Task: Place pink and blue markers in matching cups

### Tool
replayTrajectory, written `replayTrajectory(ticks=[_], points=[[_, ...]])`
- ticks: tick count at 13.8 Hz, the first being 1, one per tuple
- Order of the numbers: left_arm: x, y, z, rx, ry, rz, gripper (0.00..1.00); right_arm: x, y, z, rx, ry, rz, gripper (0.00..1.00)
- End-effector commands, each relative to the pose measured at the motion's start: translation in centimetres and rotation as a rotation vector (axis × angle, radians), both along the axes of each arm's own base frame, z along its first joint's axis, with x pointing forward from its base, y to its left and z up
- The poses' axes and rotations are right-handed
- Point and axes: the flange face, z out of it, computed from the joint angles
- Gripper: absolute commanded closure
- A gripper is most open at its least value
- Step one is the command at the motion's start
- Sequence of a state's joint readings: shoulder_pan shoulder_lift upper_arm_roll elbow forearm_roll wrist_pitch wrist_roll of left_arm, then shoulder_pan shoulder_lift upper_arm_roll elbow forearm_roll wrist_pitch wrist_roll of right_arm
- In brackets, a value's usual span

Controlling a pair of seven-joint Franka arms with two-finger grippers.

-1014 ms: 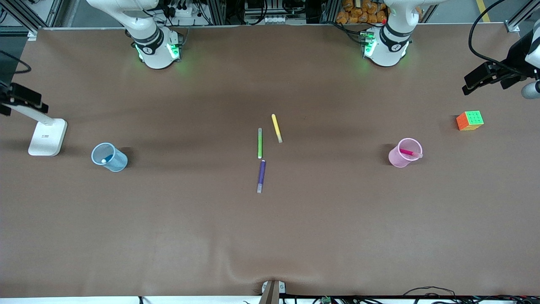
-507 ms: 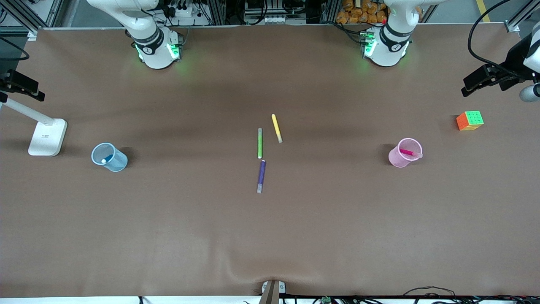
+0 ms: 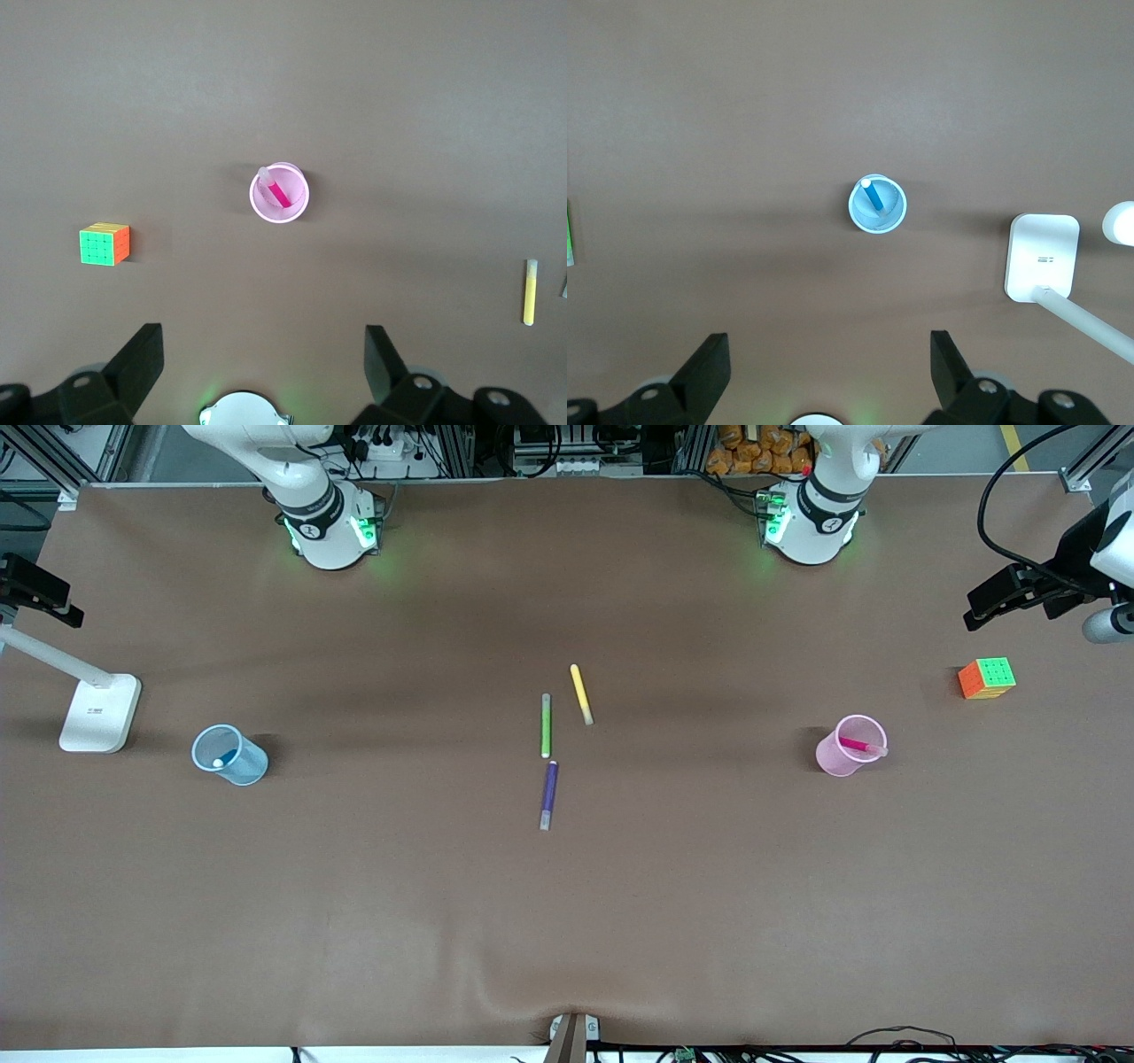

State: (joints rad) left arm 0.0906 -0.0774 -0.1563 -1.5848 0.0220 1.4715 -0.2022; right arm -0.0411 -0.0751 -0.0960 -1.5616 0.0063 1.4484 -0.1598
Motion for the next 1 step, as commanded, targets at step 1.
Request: replayTrajectory(ticks=[1], points=[[0.12, -0.23, 0.61, 0.015, -0.016, -0.005, 0.00, -0.48, -0.32, 0.62, -0.001, -0.010, -0.012, 0.00]])
